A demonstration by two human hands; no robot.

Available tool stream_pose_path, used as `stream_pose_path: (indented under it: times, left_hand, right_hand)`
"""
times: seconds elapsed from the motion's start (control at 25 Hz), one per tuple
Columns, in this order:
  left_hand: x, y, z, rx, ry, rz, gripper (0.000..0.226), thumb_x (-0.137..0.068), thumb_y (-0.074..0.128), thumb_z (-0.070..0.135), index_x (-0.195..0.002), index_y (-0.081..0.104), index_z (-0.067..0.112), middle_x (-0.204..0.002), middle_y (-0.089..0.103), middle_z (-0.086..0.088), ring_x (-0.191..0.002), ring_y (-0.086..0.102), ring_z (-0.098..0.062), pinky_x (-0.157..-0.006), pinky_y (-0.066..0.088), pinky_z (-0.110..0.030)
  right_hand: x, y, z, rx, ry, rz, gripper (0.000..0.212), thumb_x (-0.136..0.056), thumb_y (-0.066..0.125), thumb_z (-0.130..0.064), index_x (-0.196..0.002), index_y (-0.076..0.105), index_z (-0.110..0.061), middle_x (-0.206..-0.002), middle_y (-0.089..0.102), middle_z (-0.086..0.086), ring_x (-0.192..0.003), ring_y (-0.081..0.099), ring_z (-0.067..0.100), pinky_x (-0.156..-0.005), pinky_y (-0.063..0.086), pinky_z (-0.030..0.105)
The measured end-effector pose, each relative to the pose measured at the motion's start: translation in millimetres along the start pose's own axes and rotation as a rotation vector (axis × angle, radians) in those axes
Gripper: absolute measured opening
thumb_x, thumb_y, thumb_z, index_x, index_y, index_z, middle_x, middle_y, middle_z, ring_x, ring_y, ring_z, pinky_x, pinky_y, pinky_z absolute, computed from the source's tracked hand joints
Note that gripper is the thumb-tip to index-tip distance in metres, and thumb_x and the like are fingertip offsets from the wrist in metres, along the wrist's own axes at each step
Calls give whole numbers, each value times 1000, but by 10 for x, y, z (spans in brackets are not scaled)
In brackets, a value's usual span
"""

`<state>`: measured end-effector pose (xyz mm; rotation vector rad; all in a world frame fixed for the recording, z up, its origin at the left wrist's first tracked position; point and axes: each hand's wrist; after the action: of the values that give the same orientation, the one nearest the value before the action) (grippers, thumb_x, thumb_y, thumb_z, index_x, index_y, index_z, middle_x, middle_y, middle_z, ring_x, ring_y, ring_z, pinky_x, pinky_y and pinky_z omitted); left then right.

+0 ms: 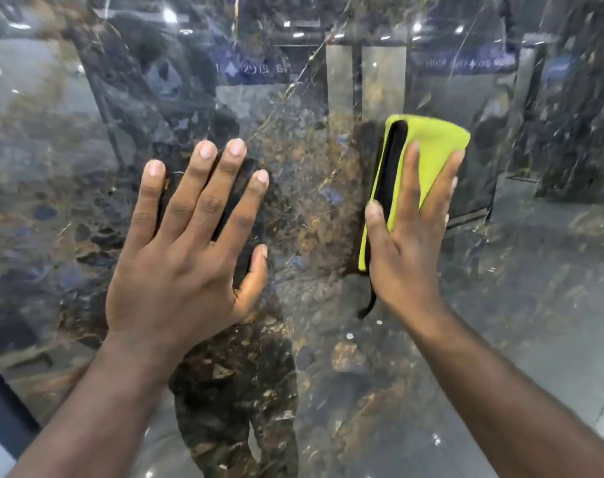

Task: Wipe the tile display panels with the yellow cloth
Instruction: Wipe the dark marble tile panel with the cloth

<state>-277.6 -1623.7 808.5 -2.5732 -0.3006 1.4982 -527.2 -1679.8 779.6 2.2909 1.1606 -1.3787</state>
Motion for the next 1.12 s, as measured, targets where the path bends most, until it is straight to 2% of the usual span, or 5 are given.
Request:
stream_pose_path:
  times: [0.24,0.48,0.64,0.8,1.12]
  left_hand:
    - [-29,-98,-31,87,-6,-31,73,-104,56,43,-167,40,10,-177,25,-16,-166,21,-35,-133,16,-62]
    - [410,-350,-453,85,-86,-50,77,-105,59,42,-169,35,7,-179,22,-14,-167,17,-33,-135,11,-59]
    - [760,-477,-900,52,-151,-13,75,-105,59,45,-167,39,9,-178,24,-16,-166,20,-36,-133,14,-63]
    - [1017,-500,-1191,81,-145,37,69,-106,59,43,-166,43,12,-177,27,-17,-165,22,-36,-132,17,-63]
    - [1384,-459,-1780,203,-59,96,75,-106,62,44,-167,38,9,-177,26,-15,-166,22,-34,-132,21,-62]
  right_hand:
    - [330,128,-356,121,-208,-169,69,-114,46,-38,-168,4,-44,-173,-30,1,-162,-23,29,-127,-4,59]
    - [45,230,-765,-38,23,-21,68,-112,42,-44,-170,7,-36,-174,-25,12,-162,-14,38,-122,2,71]
    - [733,471,-1137,95,-240,-201,68,-111,40,-40,-169,5,-42,-172,-32,3,-162,-19,33,-125,-2,50]
    - [542,512,-1394,-74,-79,-122,69,-110,45,-33,-170,12,-34,-174,-27,12,-162,-21,33,-125,-17,24]
    - [1083,660,-1920,-28,-173,-162,68,-112,53,-33,-168,16,-43,-176,-23,-5,-165,-8,20,-130,9,35]
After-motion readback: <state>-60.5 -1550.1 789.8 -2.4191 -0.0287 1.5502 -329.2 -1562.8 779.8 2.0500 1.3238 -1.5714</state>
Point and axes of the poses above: each hand's wrist, its own x-axis away from the middle knuckle, its own y-axis out of the palm, z = x × y
